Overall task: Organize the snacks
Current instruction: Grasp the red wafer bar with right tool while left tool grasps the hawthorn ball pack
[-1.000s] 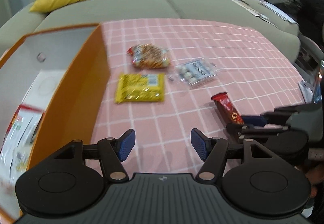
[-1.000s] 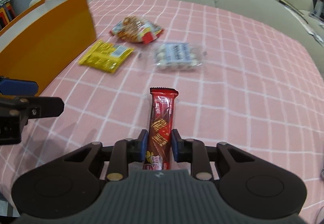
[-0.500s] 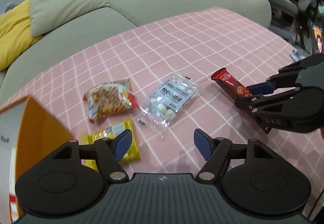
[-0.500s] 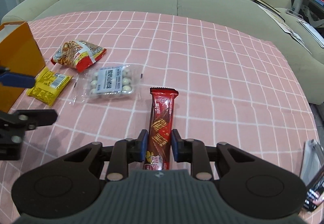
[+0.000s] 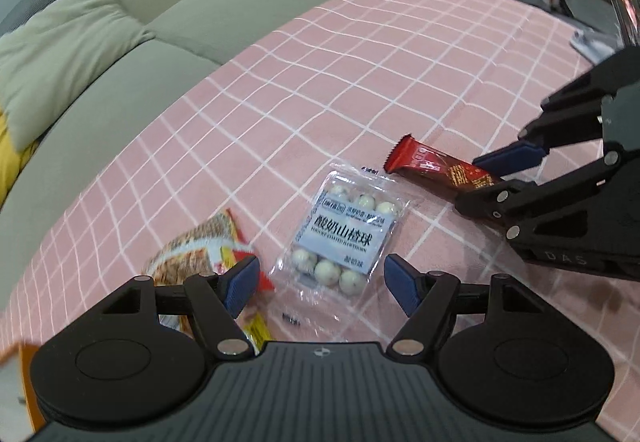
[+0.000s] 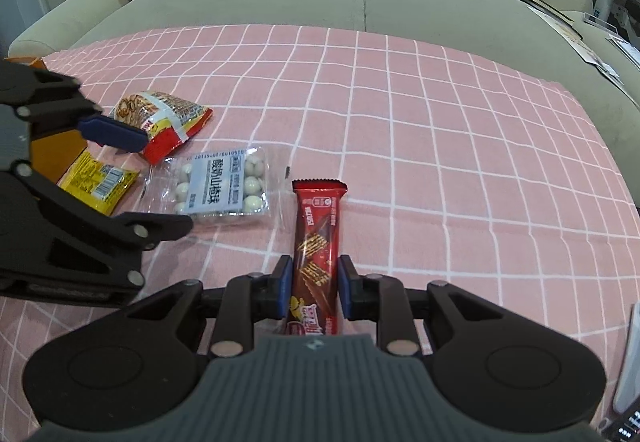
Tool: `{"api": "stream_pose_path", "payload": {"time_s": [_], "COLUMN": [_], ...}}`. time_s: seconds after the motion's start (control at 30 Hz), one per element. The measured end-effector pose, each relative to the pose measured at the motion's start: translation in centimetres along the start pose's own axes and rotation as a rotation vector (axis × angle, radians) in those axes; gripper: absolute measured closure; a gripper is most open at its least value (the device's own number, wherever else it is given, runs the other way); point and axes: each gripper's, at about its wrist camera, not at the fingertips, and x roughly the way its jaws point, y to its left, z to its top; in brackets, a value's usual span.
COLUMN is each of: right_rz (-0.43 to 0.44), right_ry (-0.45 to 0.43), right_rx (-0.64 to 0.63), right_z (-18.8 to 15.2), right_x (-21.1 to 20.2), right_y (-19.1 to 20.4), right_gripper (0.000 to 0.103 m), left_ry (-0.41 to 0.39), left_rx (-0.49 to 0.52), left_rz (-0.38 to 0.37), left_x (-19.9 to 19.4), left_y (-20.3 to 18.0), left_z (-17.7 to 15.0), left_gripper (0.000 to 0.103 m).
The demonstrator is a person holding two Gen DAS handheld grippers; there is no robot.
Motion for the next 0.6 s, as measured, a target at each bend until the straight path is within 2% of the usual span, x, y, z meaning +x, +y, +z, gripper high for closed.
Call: {"api": "stream_pose_path", "payload": {"time_s": [0.13, 0.3, 0.47, 0.6], "right_rz": [0.014, 0.025, 0.032, 0.033], "right_ry": [0.01, 0.015, 0.018, 0.018], "right_rx": [0.006, 0.012, 0.016, 0.017], "right_z": [0.1, 0.0, 0.1, 0.1], "right_x": [0.4, 0.5, 0.4, 0.4], "right_y": [-0.4, -0.7, -0.9, -0.9], "right_gripper": [0.083, 0.083, 0.083, 0.082], "left_ry": [0.033, 0.048, 0.06, 0.089], "left_rx": [0.072, 0.083, 0.013, -0.12], "left_rz": [-0.037, -0.073, -0.124, -0.177], "left_x": [1.4, 2.9, 3.6, 3.9], "left_y": [-0.1, 0.3, 1.4, 2.3], "left_z": [0.7, 1.5, 2.1, 1.8], "left_gripper": [0.018, 0.015, 0.015, 0.025]}}
